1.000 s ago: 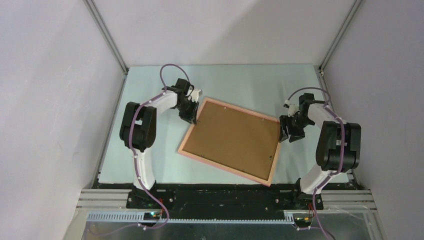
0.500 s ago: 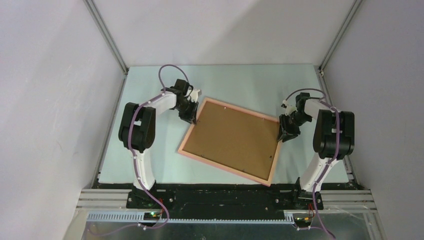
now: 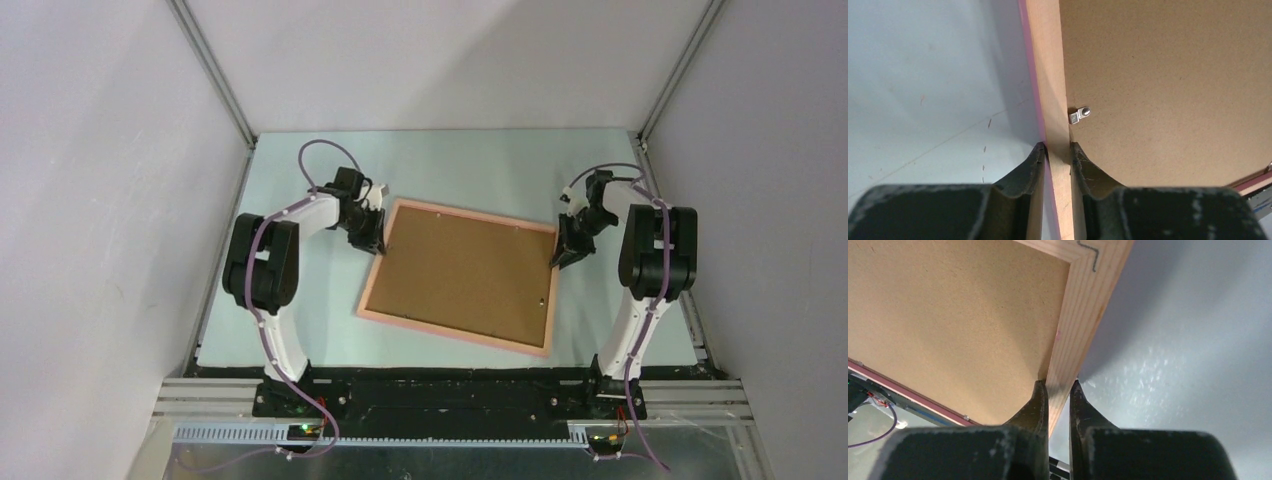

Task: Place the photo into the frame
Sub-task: Adjust the photo frame at the center of the board, then install the photo frame at the center of the board.

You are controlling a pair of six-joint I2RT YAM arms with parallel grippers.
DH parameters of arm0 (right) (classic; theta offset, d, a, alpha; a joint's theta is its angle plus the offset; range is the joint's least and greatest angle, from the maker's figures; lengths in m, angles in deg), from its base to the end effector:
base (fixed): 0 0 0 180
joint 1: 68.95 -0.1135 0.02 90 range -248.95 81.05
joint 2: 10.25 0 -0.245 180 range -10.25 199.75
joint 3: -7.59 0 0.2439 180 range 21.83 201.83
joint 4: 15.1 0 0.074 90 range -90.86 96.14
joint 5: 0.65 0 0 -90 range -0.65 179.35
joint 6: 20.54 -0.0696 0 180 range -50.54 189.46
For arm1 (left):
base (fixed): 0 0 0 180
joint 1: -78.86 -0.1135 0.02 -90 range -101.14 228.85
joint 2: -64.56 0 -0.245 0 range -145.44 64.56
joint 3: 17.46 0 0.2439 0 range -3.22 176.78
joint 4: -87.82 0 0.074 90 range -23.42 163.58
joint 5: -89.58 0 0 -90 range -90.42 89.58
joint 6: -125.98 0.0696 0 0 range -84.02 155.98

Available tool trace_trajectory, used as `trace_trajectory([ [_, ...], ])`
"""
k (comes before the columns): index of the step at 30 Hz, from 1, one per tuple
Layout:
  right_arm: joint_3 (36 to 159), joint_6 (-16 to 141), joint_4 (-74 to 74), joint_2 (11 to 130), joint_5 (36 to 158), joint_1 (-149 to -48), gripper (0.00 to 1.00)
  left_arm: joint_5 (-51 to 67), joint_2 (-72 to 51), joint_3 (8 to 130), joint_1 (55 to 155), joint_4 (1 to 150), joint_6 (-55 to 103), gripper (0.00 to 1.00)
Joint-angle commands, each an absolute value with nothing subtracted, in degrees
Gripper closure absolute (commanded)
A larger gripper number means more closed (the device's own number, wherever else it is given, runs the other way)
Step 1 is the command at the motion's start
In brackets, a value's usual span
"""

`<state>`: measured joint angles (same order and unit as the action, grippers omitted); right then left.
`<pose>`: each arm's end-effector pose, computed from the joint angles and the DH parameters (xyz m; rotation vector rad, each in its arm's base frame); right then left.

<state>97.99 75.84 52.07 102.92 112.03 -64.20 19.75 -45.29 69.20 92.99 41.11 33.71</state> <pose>0.3425 -0.0015 0.1061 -0.0436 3.0421 0.6071 0.3581 -0.1149 0.1171 0.3760 2.7682 -0.5621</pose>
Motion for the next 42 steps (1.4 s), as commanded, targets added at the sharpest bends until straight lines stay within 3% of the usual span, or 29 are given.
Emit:
trace_trajectory([
  [1, 106.2, 79.8, 47.4, 107.2, 114.5, -67.1, 1.00, 24.2, -42.5, 65.4, 91.2, 39.0, 32.7, 0.76],
  [8, 120.5, 81.8, 48.2, 114.8, 116.5, -70.2, 0.99, 30.2, -40.4, 62.0, 88.1, 38.9, 37.5, 0.75],
  [12, 127.6, 83.0, 49.6, 117.8, 116.6, -72.7, 0.92, 29.7, -38.7, 59.7, 87.6, 38.7, 38.7, 0.74],
  [16, 129.6, 83.0, 49.7, 117.8, 115.6, -74.0, 0.75, 28.5, -36.8, 58.3, 86.8, 38.4, 39.3, 0.70],
  [19, 127.5, 82.8, 48.4, 115.2, 115.7, -73.7, 0.48, 27.4, -35.6, 58.0, 86.1, 38.2, 39.5, 0.64],
  [21, 125.1, 82.8, 47.6, 113.0, 115.4, -73.4, 0.41, 26.8, -35.2, 58.0, 85.9, 38.1, 39.5, 0.61],
  [34, 100.8, 86.6, 40.8, 94.8, 108.8, -71.9, 0.36, 25.5, -33.8, 58.6, 85.1, 38.1, 39.4, 0.40],
  [42, 93.9, 86.2, 37.2, 92.6, 105.8, -73.9, 0.38, 25.1, -33.7, 59.7, 85.2, 38.1, 39.2, 0.31],
])
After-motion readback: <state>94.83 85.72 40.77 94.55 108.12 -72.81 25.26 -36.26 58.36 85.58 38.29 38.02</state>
